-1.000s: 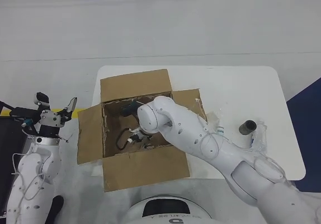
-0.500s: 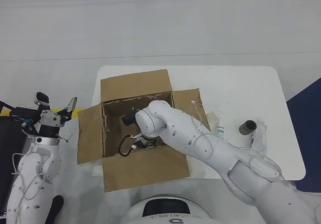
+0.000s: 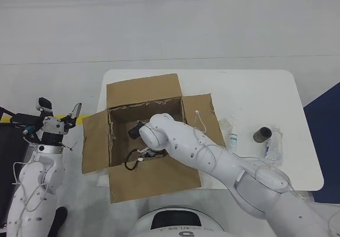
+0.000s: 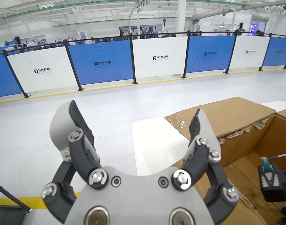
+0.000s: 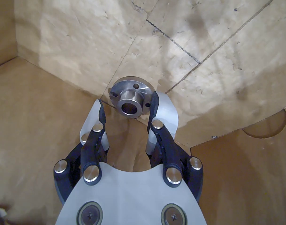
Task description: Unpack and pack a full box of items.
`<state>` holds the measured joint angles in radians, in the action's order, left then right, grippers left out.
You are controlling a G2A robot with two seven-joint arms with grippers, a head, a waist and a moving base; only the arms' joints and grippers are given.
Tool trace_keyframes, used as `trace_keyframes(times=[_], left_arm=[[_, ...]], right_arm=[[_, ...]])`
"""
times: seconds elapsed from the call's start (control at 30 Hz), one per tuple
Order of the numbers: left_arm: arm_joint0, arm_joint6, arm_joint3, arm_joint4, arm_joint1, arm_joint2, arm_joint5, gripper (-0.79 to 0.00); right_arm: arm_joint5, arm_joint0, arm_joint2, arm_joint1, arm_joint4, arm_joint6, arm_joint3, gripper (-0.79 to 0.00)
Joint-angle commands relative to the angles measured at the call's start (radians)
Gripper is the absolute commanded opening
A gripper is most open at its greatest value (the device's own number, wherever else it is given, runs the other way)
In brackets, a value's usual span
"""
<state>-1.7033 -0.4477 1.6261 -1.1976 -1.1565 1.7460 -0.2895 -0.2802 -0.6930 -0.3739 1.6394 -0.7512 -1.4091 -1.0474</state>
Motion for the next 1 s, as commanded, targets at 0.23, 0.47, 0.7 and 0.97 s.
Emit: trace_keyframes(times=[0.23, 0.47, 0.7, 0.97], left_arm=[[0.0, 0.0, 0.0, 0.0, 0.0, 0.0, 0.0, 0.0], [0.0, 0.0, 0.0, 0.0, 0.0, 0.0, 0.0, 0.0], [0.0, 0.0, 0.0, 0.0, 0.0, 0.0, 0.0, 0.0], [0.0, 0.0, 0.0, 0.0, 0.0, 0.0, 0.0, 0.0]], right_arm=[[-0.037, 0.012, 0.006, 0.023, -0.045, 0.02, 0.053, -0.785], [-0.096, 0.004, -0.024, 0.01, -0.112, 0.05, 0.011, -0.785], [-0.133, -0.034, -0.077, -0.023, -0.189, 0.087, -0.054, -0.785], [-0.173, -0.063, -0.114, -0.041, -0.277, 0.107, -0.146, -0.785]])
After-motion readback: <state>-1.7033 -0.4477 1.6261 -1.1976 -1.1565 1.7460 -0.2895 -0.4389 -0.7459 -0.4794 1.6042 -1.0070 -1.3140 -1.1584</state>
